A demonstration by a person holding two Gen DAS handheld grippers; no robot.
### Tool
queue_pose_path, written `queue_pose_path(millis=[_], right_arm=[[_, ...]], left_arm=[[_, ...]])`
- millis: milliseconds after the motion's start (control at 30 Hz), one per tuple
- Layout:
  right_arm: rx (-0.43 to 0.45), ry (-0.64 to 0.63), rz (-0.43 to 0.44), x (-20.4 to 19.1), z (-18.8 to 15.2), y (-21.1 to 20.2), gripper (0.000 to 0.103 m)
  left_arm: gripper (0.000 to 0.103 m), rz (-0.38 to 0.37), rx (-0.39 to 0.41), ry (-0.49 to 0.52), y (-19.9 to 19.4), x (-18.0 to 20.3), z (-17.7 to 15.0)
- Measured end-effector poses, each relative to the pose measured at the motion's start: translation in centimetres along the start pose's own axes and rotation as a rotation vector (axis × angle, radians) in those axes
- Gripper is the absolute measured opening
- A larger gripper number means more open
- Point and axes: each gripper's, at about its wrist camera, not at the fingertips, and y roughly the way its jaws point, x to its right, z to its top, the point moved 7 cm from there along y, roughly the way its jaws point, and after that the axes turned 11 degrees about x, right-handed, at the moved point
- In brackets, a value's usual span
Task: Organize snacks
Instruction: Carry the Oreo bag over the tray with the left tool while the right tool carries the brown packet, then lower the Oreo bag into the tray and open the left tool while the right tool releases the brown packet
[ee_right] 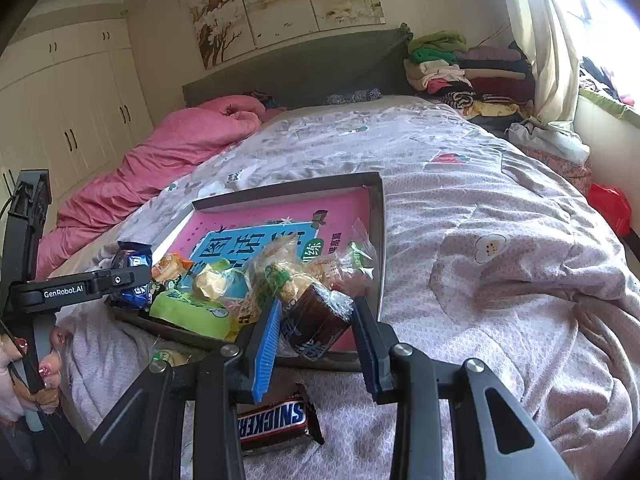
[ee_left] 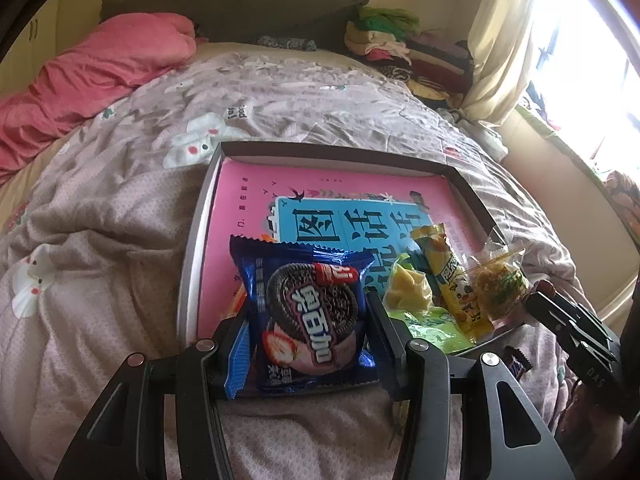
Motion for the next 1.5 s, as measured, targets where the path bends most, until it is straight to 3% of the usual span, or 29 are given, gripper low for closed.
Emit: queue_pose_path(millis=[933, 1500], right_arm=[[-0.016, -0.039, 0.033, -0.8, -0.5, 3.3, 0.036], [-0.048, -0.119, 0.027, -2.0, -1.2, 3.2, 0.036]], left_arm=[[0.053, -0.028, 0.011, -0.002, 2.6, 1.5, 1.2], [0.053, -0.037, 0.000, -0.015, 1.2, 0.5, 0.2]])
